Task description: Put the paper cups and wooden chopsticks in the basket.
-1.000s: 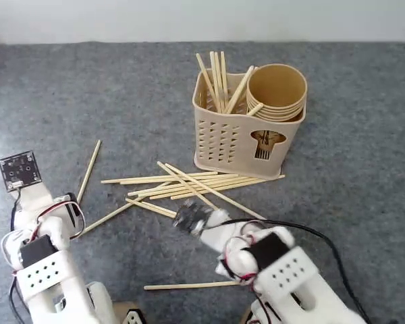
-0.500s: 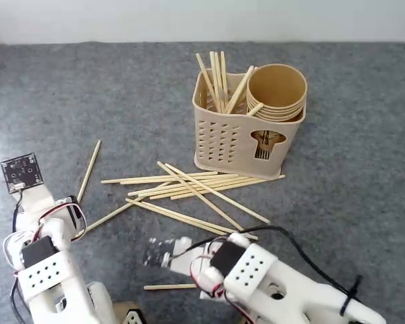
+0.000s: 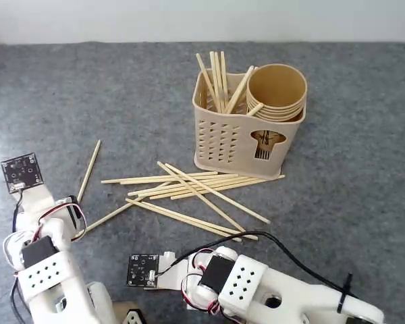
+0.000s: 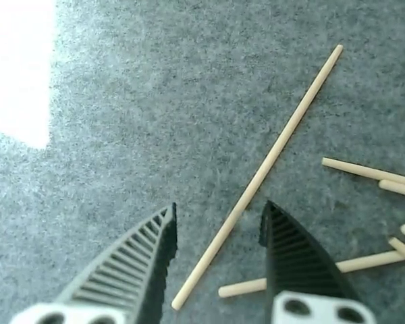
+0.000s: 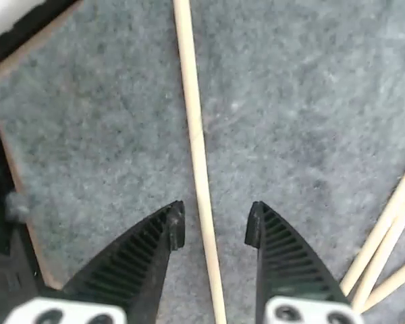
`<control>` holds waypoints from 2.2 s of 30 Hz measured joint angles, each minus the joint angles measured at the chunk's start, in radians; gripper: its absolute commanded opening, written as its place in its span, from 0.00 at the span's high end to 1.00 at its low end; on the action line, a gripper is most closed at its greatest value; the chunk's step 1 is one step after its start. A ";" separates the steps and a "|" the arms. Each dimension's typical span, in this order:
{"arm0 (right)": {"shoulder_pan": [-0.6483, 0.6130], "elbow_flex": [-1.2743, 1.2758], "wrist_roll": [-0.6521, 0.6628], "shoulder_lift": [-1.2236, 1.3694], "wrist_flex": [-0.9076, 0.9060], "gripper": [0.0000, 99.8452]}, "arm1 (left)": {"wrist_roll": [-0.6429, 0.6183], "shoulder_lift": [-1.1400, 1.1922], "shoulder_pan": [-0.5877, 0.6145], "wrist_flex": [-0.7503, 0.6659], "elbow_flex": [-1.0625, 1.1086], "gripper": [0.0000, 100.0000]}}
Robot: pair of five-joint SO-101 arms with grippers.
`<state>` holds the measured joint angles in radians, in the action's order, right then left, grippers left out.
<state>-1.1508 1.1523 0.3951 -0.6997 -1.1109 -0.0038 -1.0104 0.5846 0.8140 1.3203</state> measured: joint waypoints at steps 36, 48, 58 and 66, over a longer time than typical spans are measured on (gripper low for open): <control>0.087 0.011 0.110 0.000 -0.006 0.92 | 0.002 0.000 0.143 -0.020 0.000 0.80; 0.094 0.064 0.114 0.000 0.009 0.84 | 0.002 0.000 0.143 -0.020 0.000 0.80; 0.094 0.092 0.114 0.000 0.034 0.84 | 0.002 0.000 0.132 -0.020 0.000 0.80; 0.126 0.126 0.117 -0.002 0.038 0.84 | 0.002 0.000 0.132 -0.020 0.000 0.80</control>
<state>-1.0249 1.2781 0.5117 -0.7012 -1.0725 -0.0023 -1.0104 0.7165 0.7940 1.3203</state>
